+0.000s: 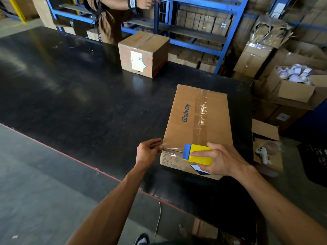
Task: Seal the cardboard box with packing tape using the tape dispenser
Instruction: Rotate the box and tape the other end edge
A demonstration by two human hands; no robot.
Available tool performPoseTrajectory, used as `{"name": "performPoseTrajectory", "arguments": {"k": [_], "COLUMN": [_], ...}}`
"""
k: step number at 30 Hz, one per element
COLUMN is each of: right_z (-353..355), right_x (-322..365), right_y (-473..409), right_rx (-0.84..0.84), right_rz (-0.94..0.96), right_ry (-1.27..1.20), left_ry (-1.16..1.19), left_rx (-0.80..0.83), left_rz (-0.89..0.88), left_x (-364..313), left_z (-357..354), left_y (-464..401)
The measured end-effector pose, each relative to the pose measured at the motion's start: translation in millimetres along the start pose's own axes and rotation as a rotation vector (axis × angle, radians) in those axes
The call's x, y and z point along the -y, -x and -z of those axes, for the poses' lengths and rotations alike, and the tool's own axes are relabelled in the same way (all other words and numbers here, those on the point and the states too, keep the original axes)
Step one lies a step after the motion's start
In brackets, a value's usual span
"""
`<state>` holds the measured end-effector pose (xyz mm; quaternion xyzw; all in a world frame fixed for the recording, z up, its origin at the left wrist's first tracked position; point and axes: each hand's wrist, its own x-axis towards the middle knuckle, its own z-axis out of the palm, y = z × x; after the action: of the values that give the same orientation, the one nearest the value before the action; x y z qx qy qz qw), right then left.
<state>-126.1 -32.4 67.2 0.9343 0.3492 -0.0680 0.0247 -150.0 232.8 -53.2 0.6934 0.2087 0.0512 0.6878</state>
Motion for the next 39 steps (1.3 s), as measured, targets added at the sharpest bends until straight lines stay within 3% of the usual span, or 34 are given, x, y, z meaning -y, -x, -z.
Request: {"name": "performPoseTrajectory", "arguments": {"k": [4, 9, 14, 17, 19, 21, 23, 25, 28, 30, 34, 39], "right_z": [-2, -1, 1, 1, 1, 1, 0, 0, 1, 2, 1, 0], "right_x": [0, -1, 1, 3, 4, 4, 4, 4, 5, 7, 12, 11], "right_y": [-1, -6, -10, -9, -10, -11, -12, -13, -12, -12, -14, -16], "right_rx": [-0.014, 0.005, 0.019, 0.019, 0.014, 0.017, 0.018, 0.019, 0.014, 0.039, 0.062, 0.075], "right_rz": [-0.010, -0.027, -0.041, -0.037, -0.032, -0.032, -0.036, -0.036, -0.026, -0.039, -0.055, -0.081], "right_ry": [-0.016, -0.023, -0.027, -0.025, -0.026, -0.023, -0.016, -0.011, 0.005, 0.023, 0.069, 0.061], "left_ry": [0.091, -0.142, -0.261, -0.372, -0.500, -0.604, -0.741, -0.953, -1.253, -1.297, -1.228, -1.474], "left_rx": [0.082, 0.205, 0.229, 0.133, -0.007, -0.100, 0.015, 0.187, 0.393, 0.502, 0.475, 0.607], "left_rz": [0.048, -0.041, 0.024, 0.010, -0.114, -0.466, -0.854, -1.078, -1.178, -1.146, -1.169, -1.263], "left_x": [2, 3, 8, 15, 15, 14, 13, 13, 16, 22, 26, -9], "left_z": [7, 21, 29, 32, 32, 26, 13, 0, -5, -1, -3, -11], "left_y": [-6, -20, -27, -29, -25, -18, -14, -16, -33, -43, -49, -61]}}
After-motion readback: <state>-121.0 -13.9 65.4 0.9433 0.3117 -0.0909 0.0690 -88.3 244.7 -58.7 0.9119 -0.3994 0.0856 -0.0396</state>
